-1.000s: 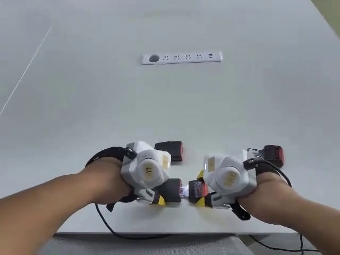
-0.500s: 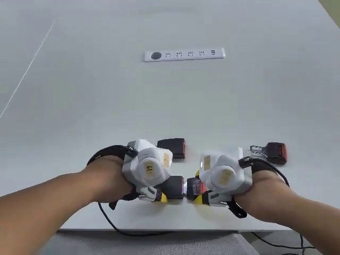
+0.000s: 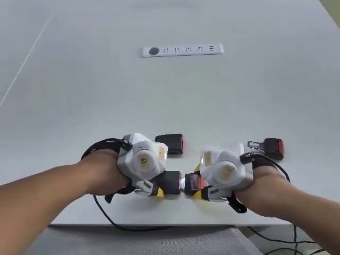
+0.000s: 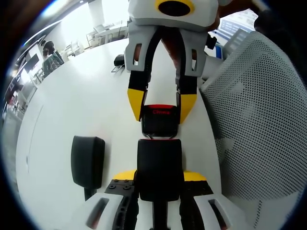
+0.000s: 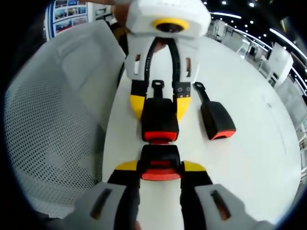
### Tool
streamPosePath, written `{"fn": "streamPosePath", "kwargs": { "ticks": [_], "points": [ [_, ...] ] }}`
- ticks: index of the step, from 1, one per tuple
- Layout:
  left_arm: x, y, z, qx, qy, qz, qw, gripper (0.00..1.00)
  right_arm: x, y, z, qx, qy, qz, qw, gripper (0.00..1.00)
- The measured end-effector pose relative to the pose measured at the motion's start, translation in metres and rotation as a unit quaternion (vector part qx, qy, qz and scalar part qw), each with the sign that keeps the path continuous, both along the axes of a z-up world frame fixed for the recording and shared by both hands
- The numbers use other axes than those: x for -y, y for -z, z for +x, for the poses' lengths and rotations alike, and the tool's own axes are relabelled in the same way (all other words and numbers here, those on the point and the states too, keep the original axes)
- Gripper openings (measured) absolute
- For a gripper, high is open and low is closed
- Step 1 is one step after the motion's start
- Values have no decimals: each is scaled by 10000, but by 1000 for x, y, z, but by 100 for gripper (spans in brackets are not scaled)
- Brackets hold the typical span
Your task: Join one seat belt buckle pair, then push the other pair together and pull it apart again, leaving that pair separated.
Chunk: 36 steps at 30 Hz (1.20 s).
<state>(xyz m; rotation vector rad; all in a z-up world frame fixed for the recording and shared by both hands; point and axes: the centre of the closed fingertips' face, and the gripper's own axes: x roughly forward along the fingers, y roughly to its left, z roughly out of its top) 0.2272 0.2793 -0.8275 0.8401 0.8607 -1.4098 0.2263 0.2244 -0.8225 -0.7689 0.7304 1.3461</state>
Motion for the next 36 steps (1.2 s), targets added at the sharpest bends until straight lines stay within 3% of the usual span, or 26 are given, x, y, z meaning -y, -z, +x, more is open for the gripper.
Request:
{"fn": "streamPosePath", "kwargs": {
  "ticks": [11, 16, 20, 28, 30, 36],
  "points": [
    [0, 0, 1, -8, -26, -8, 10000, 33, 0, 0, 0, -44, 24, 18, 10000, 30],
    [1, 1, 0, 14, -4, 135, 9999, 34, 0, 0, 1, -59, -10, 97, 9999, 31],
    [0, 0, 0, 13, -39, 131, 9999, 34, -1, 0, -1, -59, -43, 103, 9999, 32],
    [0, 0, 1, -52, -198, 130, 9997, 35, -3, -4, 0, -79, 23, 213, 9997, 33],
    [0, -4, 0, -30, -218, 131, 9997, 35, -5, -10, 0, -53, 87, 309, 9995, 33],
    [6, -29, 3, 9, -371, -170, 9992, 34, -10, -31, 3, 19, 72, 468, 9989, 33]
  ]
}}
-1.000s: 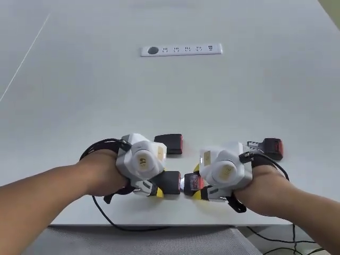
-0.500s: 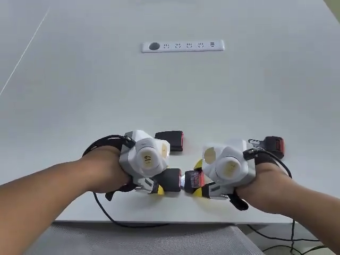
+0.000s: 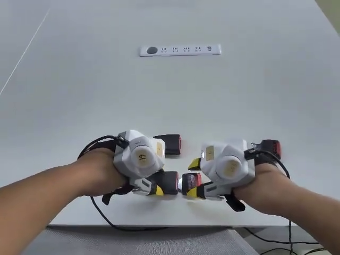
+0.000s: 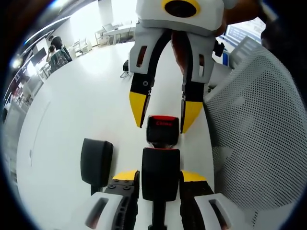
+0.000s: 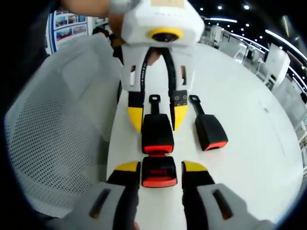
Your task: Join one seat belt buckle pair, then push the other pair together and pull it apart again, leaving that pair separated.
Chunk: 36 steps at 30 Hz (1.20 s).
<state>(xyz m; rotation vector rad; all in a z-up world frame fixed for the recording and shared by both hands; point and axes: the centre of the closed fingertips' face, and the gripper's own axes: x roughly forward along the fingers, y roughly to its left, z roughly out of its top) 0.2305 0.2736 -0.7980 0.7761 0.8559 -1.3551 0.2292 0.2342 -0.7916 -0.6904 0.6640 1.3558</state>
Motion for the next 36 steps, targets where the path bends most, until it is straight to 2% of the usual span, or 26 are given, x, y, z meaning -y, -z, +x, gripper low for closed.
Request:
{"fn": "streamPosePath", "kwargs": {
  "ticks": [3, 4, 5, 7, 10, 12, 18, 21, 24, 27, 31, 36],
  "points": [
    [4, -13, 9, 72, -99, -161, 9998, 33, 2, -7, 7, 36, 34, 59, 10000, 33],
    [6, -17, 13, 43, -138, -206, 9997, 32, 3, -10, 9, 63, 38, 65, 10000, 33],
    [7, -19, 15, 28, -162, -214, 9996, 32, 4, -11, 11, 66, 51, 74, 9999, 33],
    [8, -22, 26, 162, -154, -218, 9995, 32, 9, -13, 17, 110, 67, 53, 9999, 33],
    [10, -23, 40, 220, -214, -217, 9993, 33, 21, -13, 26, 159, 94, -4, 9998, 33],
    [9, -22, 48, 259, -228, -140, 9993, 33, 29, -13, 31, 182, 122, -26, 9998, 33],
    [10, -22, 70, 407, -168, -82, 9990, 34, 70, -13, 52, 251, 287, -228, 9990, 33],
    [7, -19, 80, 413, -252, -10, 9988, 34, 94, -11, 62, 292, 413, -344, 9981, 33],
    [6, -15, 84, 394, -238, 46, 9989, 35, 118, -7, 70, 298, 524, -482, 9970, 34],
    [3, -9, 88, 377, -200, 126, 9990, 36, 139, -8, 78, 266, 703, -501, 9959, 34],
    [2, -6, 97, 452, -255, 198, 9985, 42, 159, -6, 82, 280, 758, -616, 9948, 35],
    [3, -1, 99, 369, -218, 241, 9988, 42, 183, 2, 84, 194, 876, -772, 9930, 36]
  ]
}}
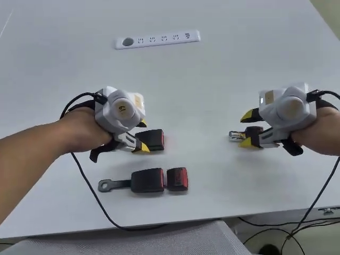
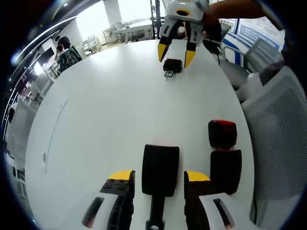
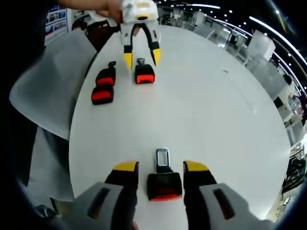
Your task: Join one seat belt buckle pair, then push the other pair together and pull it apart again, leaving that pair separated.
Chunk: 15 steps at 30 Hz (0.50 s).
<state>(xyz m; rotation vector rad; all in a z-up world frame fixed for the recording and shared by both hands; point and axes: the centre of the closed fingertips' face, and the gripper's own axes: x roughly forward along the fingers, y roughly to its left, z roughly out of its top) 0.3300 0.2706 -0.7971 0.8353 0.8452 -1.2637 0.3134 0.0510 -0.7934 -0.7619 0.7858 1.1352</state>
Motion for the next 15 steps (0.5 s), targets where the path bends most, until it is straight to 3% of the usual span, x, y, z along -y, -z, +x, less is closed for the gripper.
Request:
{"fn": "streamPosePath", "kwargs": {
  "ticks": [6, 15],
  "points": [
    [0, 9, 0, -84, 94, 102, 9999, 42, 19, 10, 0, -98, 37, -119, 9999, 38],
    [-6, 18, 2, -152, 102, 229, 9996, 40, 26, 26, 0, -314, 2, -172, 9994, 36]
  ]
}}
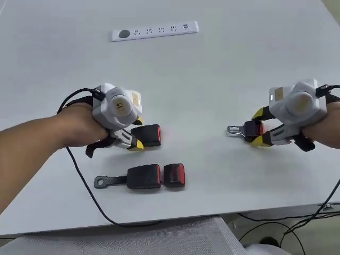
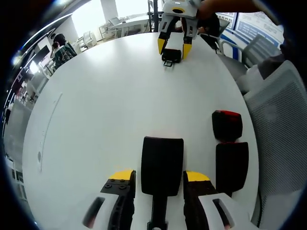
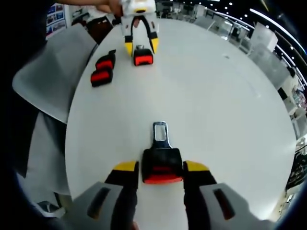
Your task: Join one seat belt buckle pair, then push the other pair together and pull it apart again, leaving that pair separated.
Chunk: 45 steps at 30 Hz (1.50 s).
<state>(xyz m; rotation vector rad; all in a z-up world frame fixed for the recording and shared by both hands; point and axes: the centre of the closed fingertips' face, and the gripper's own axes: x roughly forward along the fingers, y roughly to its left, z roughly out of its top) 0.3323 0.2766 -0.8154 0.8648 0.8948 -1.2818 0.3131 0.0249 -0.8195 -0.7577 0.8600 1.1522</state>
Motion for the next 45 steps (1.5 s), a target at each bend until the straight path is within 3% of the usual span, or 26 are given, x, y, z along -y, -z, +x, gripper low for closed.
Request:
{"fn": "streamPosePath", "kwargs": {
  "ticks": [10, 16, 39, 45],
  "points": [
    [3, 3, 0, -29, 169, -34, 9998, 34, -1, 2, 0, -72, -137, -35, 9999, 33],
    [2, 5, -1, 3, 262, -26, 9997, 33, -15, 2, -1, -69, -245, -38, 9997, 33],
    [1, 8, -2, -1, 374, 92, 9993, 33, -134, 1, 5, 80, -620, 351, 9974, 33],
    [2, 8, -2, 15, 386, 101, 9992, 33, -149, 3, 14, 143, -710, 301, 9969, 33]
  ]
}}
